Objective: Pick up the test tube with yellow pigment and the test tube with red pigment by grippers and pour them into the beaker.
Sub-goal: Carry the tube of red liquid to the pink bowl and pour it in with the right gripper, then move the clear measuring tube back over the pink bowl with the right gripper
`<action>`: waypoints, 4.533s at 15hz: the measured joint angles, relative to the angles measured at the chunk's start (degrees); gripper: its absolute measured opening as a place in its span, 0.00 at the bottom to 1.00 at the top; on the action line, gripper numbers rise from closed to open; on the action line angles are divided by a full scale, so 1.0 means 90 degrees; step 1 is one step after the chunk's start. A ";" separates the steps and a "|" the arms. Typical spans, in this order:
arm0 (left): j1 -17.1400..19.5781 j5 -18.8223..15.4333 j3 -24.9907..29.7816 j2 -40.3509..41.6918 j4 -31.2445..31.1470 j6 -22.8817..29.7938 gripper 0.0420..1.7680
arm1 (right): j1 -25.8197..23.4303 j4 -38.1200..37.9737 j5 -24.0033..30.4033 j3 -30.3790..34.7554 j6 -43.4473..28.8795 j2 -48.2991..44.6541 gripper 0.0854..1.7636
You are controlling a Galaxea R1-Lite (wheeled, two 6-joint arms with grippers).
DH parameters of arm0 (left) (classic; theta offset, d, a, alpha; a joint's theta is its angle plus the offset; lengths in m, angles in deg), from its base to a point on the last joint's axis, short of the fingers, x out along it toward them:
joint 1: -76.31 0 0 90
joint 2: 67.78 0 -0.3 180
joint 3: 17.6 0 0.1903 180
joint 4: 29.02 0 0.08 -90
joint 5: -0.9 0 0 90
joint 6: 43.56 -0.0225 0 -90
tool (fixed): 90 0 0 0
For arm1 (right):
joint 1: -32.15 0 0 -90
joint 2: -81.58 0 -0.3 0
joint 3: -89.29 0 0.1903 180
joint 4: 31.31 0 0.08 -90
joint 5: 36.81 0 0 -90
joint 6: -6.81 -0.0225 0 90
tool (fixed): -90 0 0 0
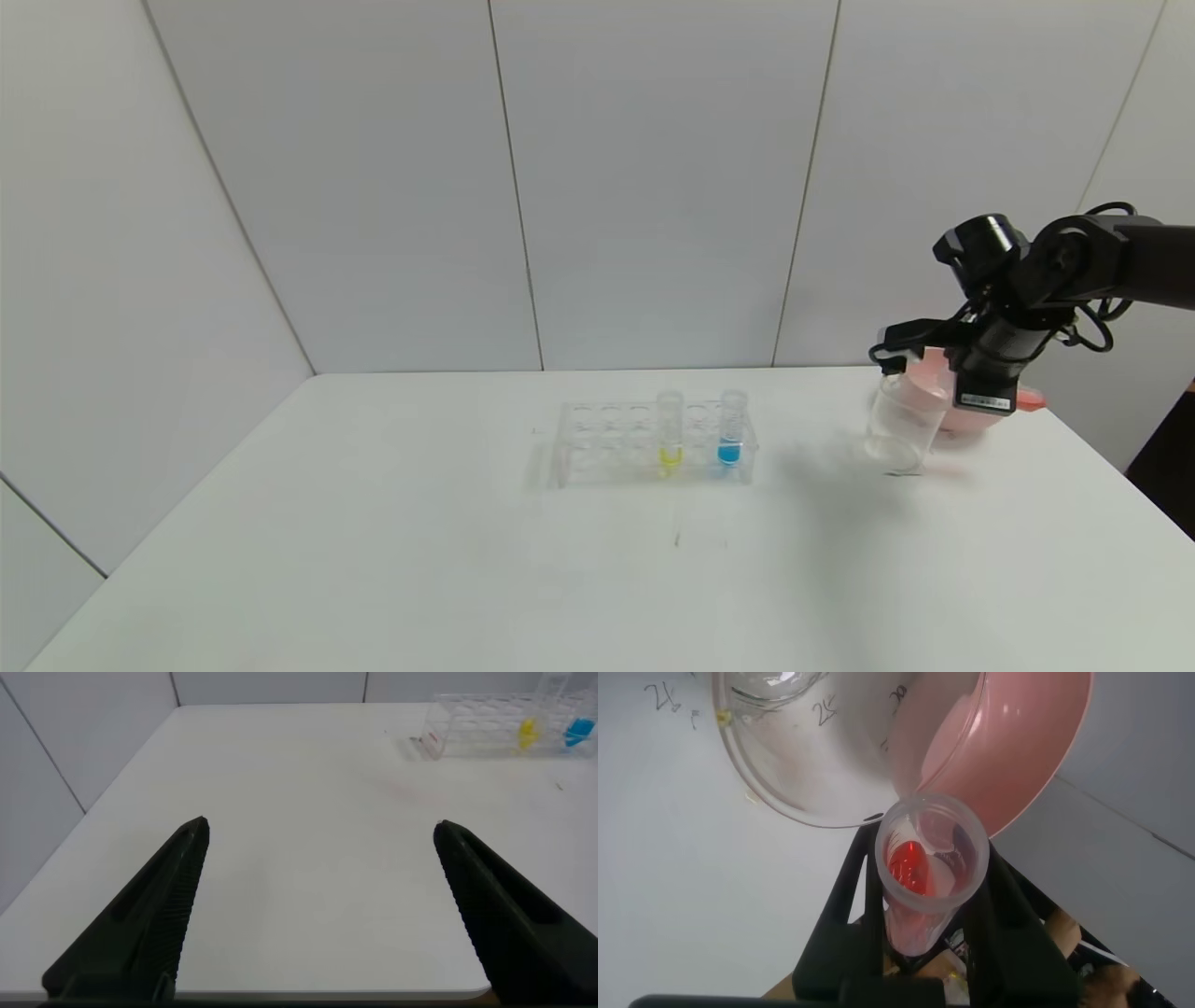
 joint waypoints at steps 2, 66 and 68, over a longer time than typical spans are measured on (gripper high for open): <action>0.0000 0.0000 0.0000 0.0000 0.0000 0.0000 0.97 | 0.0035 0.0107 -0.0274 0.0000 0.0049 0.0037 0.27; 0.0000 -0.0003 0.0000 0.0000 0.0000 -0.0003 0.97 | -0.1554 -0.0157 0.3463 0.0389 -0.1673 -0.1547 0.27; 0.0000 0.0000 0.0000 0.0000 0.0000 0.0000 0.97 | -0.1848 -0.0003 0.4068 0.0394 -0.2276 -0.1669 0.27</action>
